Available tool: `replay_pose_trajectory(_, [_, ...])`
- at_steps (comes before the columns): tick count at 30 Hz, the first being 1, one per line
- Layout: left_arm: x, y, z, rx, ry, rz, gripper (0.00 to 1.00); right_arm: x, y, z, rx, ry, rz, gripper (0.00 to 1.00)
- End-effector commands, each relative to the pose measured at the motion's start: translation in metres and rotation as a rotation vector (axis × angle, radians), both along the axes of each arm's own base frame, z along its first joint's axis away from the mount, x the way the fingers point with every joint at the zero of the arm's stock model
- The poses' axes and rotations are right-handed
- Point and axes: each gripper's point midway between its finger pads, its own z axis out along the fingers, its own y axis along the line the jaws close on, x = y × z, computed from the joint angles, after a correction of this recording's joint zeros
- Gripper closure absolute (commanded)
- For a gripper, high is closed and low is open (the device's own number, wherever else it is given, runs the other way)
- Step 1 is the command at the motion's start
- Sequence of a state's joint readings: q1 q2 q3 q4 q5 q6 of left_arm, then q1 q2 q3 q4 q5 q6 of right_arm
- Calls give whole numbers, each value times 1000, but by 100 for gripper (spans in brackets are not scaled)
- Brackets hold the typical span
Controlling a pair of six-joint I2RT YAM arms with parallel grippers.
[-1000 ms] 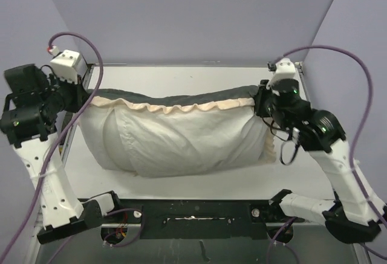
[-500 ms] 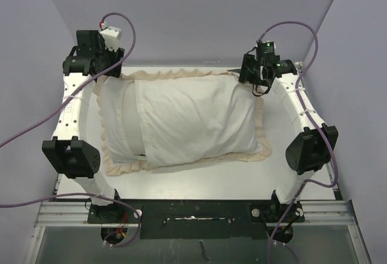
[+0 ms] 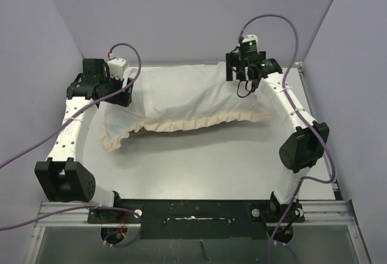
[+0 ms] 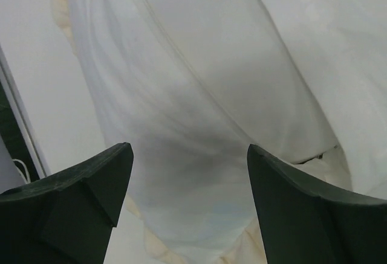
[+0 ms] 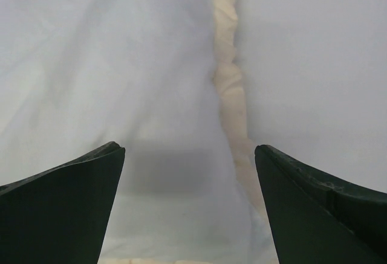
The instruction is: Remove the pillowcase from the pillow
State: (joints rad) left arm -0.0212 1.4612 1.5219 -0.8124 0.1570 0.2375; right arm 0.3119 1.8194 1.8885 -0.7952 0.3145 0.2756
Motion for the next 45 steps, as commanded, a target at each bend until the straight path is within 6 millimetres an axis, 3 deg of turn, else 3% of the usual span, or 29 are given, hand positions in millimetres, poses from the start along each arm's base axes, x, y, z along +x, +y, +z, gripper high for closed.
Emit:
replay_pose_trajectory(1, [6, -10, -25, -59, 25, 6, 25, -4, 62, 13, -66, -73, 167, 5])
replay_pose_trajectory(4, [18, -12, -33, -98, 44, 48, 26, -5, 91, -4, -103, -37, 242, 3])
replay_pose_trajectory(7, [31, -11, -31, -119, 29, 86, 27, -2, 103, -17, -125, 0, 279, 2])
replay_pose_trajectory(12, [45, -4, -38, -97, 11, 126, 29, 13, 104, -7, -117, -30, 298, 1])
replay_pose_trajectory(16, [56, 13, -54, -31, -7, 190, 38, 36, 102, -2, -98, -44, 287, 1])
replay_pose_trajectory(19, [59, 26, -62, -1, -11, 225, 49, 52, 105, -13, -105, -42, 284, 1])
replay_pose_trajectory(22, [58, 38, -66, 16, -7, 242, 56, 57, 104, -36, -87, 0, 269, 1])
replay_pose_trajectory(26, [55, 63, -64, 69, -36, 271, 64, 40, 106, -77, -112, 82, 294, 4])
replay_pose_trajectory(29, [58, 87, -60, 136, -78, 307, 66, 16, 105, -101, -97, 120, 316, 5])
replay_pose_trajectory(36, [69, 116, -45, 225, -167, 386, 67, -30, 106, -123, -69, 157, 343, 9])
replay_pose_trajectory(41, [82, 123, -32, 232, -243, 442, 69, -56, 123, -134, -82, 169, 396, 11])
replay_pose_trajectory(45, [94, 119, -28, 231, -273, 450, 61, -78, 143, -147, -118, 187, 448, 12])
